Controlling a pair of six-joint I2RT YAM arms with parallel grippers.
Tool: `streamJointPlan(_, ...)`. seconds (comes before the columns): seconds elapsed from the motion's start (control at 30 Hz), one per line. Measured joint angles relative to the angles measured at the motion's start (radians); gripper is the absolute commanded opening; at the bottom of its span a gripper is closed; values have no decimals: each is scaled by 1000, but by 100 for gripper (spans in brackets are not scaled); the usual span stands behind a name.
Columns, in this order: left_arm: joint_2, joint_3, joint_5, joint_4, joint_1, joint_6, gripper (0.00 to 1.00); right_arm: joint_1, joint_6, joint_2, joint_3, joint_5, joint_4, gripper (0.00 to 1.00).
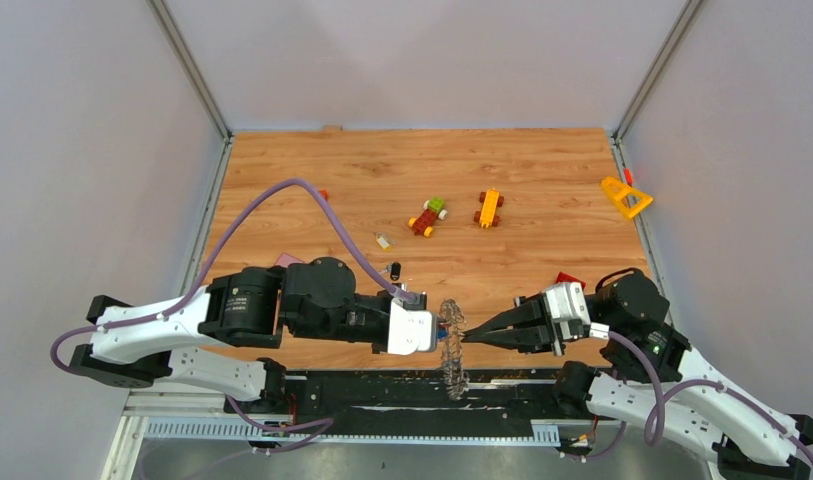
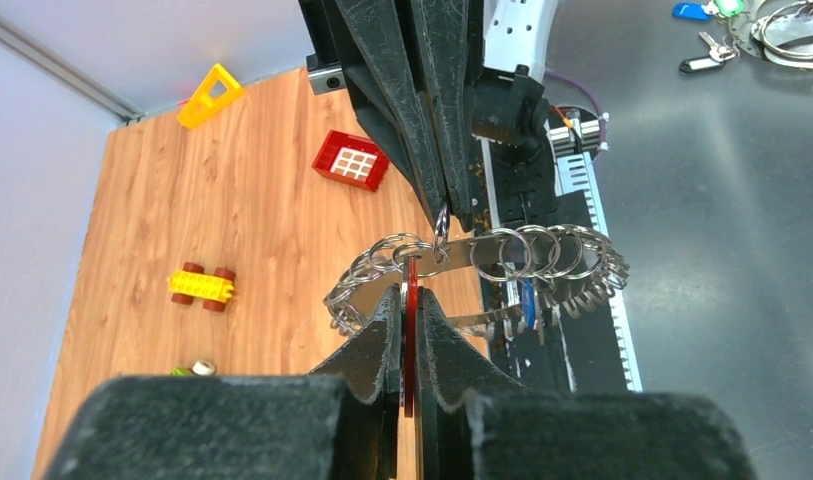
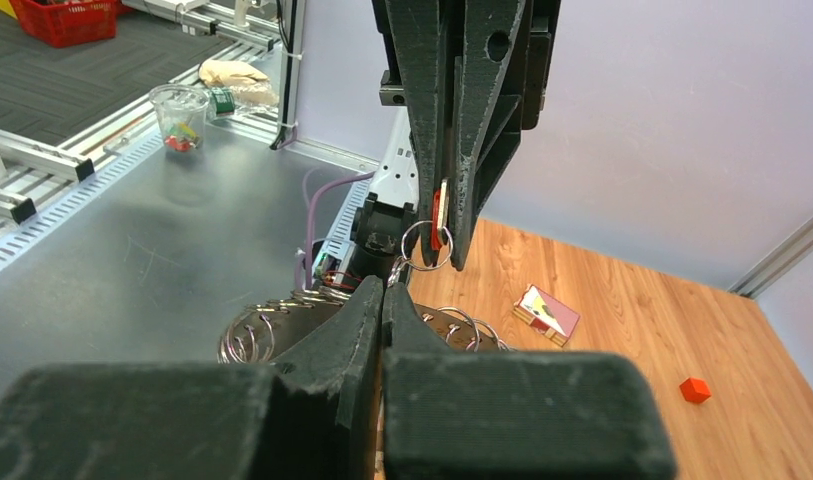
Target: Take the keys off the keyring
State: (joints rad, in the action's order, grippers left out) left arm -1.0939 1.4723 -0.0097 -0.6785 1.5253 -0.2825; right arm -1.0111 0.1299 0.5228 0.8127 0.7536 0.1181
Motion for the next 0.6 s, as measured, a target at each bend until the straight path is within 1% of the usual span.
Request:
streamJointPlan(0.3,-10,0,1,-14,0,4,0,0,87,-7,0,27,35,0)
streamJointPlan(0.6,-48,43,0,-45,0,3,0,0,154,6,51,24,138,0)
